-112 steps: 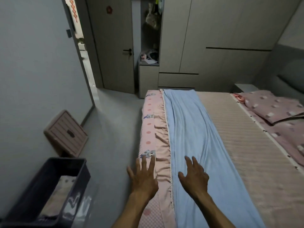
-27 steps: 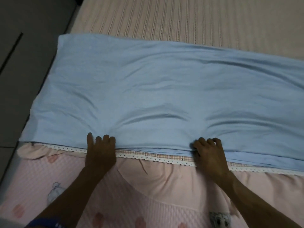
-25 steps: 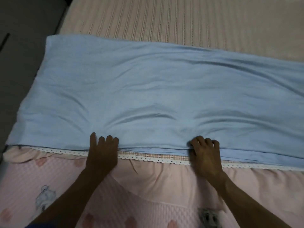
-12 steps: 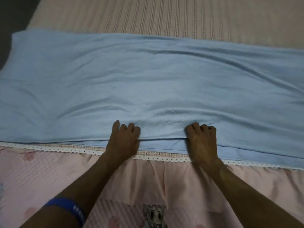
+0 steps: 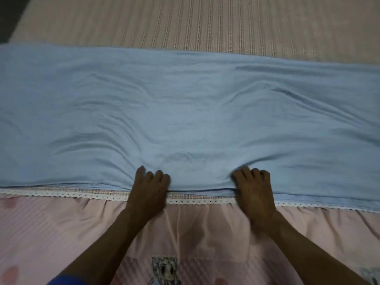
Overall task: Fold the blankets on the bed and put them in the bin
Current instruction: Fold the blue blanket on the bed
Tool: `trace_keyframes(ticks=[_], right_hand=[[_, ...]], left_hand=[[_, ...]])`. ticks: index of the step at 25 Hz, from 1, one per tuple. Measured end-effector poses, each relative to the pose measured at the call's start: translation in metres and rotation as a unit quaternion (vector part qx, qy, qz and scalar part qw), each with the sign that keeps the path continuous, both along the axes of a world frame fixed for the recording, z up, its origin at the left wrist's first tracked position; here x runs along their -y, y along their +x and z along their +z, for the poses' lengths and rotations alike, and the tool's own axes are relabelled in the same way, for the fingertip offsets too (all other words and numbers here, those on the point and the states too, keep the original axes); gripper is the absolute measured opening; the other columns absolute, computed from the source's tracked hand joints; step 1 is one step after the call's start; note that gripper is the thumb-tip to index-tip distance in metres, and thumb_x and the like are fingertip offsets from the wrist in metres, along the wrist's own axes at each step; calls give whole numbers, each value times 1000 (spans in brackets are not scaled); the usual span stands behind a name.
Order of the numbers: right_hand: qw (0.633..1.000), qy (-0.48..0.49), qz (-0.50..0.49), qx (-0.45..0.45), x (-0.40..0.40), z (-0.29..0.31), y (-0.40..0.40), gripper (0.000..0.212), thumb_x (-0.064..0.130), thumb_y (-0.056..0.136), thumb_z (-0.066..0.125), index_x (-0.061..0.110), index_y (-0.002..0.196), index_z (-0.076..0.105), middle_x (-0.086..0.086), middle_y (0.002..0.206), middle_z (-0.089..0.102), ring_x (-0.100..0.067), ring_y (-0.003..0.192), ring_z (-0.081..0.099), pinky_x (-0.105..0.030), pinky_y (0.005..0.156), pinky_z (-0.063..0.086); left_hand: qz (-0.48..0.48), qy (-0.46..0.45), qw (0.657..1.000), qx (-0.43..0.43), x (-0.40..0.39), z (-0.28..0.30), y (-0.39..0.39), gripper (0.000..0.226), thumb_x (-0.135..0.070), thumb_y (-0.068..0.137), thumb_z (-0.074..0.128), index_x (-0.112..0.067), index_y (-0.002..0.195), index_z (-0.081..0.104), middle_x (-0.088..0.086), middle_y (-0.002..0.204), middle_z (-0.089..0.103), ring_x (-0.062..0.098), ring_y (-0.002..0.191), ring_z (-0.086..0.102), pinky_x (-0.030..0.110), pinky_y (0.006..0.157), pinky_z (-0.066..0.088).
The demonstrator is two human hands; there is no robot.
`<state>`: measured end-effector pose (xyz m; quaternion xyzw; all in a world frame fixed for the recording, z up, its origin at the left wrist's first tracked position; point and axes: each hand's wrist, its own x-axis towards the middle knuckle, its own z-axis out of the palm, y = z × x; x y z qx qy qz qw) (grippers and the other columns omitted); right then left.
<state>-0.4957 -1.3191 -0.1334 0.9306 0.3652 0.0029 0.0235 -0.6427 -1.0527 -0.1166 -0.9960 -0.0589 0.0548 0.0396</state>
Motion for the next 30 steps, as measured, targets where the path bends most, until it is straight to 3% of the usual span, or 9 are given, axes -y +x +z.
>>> trace_keyframes(ticks=[3, 6, 13, 15, 18, 22, 25, 27, 30], right_hand=[[996, -35, -75, 11, 51, 4, 21, 43, 1, 51, 76, 13, 90, 64, -6, 83, 58, -31, 74, 53, -43, 80, 33], [997, -67, -22, 14, 79, 9, 12, 43, -2, 45, 78, 12, 83, 64, -6, 75, 58, -31, 73, 55, -45, 85, 34], [990, -79, -117, 9, 123, 24, 39, 46, 3, 46, 75, 12, 89, 61, -8, 82, 56, -33, 72, 54, -46, 81, 33], [986, -87, -144, 12, 163, 16, 53, 42, 3, 48, 77, 14, 86, 62, -6, 78, 58, -32, 70, 54, -44, 80, 32], [994, -42, -92, 25, 207, 2, 57, 31, -1, 55, 73, 15, 80, 62, -5, 72, 57, -29, 68, 51, -42, 78, 35], [993, -39, -105, 30, 246, -1, 92, 31, 2, 60, 68, 13, 87, 59, -8, 83, 55, -31, 76, 53, -47, 85, 36], [994, -45, -98, 27, 328, -1, 127, 23, -4, 59, 64, 12, 75, 60, -9, 67, 55, -30, 67, 55, -47, 87, 36], [998, -5, -45, 49, 388, -4, 136, 14, 0, 64, 51, 12, 67, 57, -8, 56, 52, -29, 60, 55, -47, 84, 37], [997, 15, -47, 56, 441, -2, 143, 14, 8, 70, 51, 14, 81, 58, -10, 72, 56, -32, 68, 53, -46, 76, 37]], left_hand=[[-50, -5, 999, 19, 29, -11, 22, 13, -5, 68, 64, -13, 78, 62, 7, 73, 56, 29, 60, 54, 55, 95, 38], [-44, -13, 999, -1, 38, -15, 16, 16, -4, 63, 69, -13, 74, 63, 7, 70, 57, 29, 58, 56, 58, 98, 36], [-81, 1, 997, 0, 110, 13, 71, 21, -7, 66, 47, -13, 81, 61, 8, 71, 54, 30, 59, 55, 58, 97, 36], [-104, 11, 994, -18, 136, 6, 87, 16, -9, 63, 57, -14, 77, 64, 8, 72, 56, 30, 58, 55, 54, 95, 34], [-79, 15, 994, -77, 163, -5, 85, 21, -23, 55, 71, -13, 73, 66, 9, 73, 57, 31, 58, 57, 53, 94, 32], [-19, 4, 999, -47, 239, 12, 121, 33, -39, 77, 43, -16, 79, 66, 6, 76, 62, 31, 60, 61, 50, 92, 33], [-57, -19, 998, -32, 329, 15, 167, 36, -42, 79, 41, -18, 88, 68, 5, 78, 63, 33, 64, 62, 49, 89, 37], [-63, -25, 997, -39, 376, 15, 190, 36, -39, 78, 40, -17, 82, 69, 4, 69, 64, 35, 63, 64, 50, 92, 36], [-45, -40, 997, -44, 420, 16, 222, 39, -39, 77, 37, -14, 79, 67, 6, 67, 64, 33, 58, 63, 52, 91, 42]])
